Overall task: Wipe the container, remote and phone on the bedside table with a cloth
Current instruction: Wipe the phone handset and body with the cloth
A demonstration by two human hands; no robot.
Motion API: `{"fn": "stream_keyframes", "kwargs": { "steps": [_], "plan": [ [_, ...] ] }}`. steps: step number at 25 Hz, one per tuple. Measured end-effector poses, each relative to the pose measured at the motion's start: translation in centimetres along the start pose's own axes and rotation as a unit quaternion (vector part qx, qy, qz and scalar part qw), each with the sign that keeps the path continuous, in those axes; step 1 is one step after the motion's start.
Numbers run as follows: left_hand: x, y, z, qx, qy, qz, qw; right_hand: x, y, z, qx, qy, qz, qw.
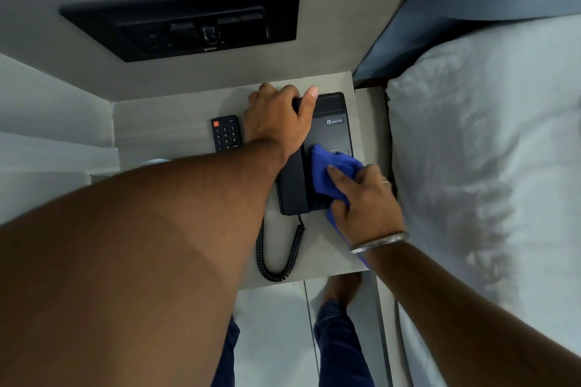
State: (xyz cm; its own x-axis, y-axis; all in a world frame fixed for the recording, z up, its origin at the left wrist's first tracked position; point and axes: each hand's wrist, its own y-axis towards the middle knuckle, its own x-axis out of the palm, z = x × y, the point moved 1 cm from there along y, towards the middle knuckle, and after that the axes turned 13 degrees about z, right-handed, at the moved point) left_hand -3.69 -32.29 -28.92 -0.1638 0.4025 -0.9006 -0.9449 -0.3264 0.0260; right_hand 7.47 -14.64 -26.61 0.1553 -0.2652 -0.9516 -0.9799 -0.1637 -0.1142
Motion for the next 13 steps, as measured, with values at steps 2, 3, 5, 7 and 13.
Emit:
{"fn": "stream_keyframes", "kwargs": {
  "steps": [2, 3, 5, 7, 13],
  "plan": [
    [0.0, 0.0, -0.1, 0.002, 0.002, -0.001, 1.000, 0.7, -0.6, -1.0, -0.050, 0.012, -0.045, 0.998],
    [0.0, 0.0, -0.1, 0.004, 0.002, -0.001, 1.000, 0.8, -0.8, -0.6, -0.048, 0.001, -0.072, 0.996],
    [0.0, 0.0, -0.1, 0.006, 0.002, -0.004, 1.000, 0.7, -1.2, 1.2, 0.007, -0.026, -0.070, 0.997],
    [0.0, 0.0, -0.1, 0.003, 0.004, -0.005, 1.000, 0.3, -2.1, 2.2, 0.089, -0.020, -0.019, 0.996],
    [0.2, 0.1, -0.2, 0.004, 0.013, -0.003, 1.000, 2.4, -4.8, -1.0, -0.048, -0.011, -0.067, 0.996]
  ]
}}
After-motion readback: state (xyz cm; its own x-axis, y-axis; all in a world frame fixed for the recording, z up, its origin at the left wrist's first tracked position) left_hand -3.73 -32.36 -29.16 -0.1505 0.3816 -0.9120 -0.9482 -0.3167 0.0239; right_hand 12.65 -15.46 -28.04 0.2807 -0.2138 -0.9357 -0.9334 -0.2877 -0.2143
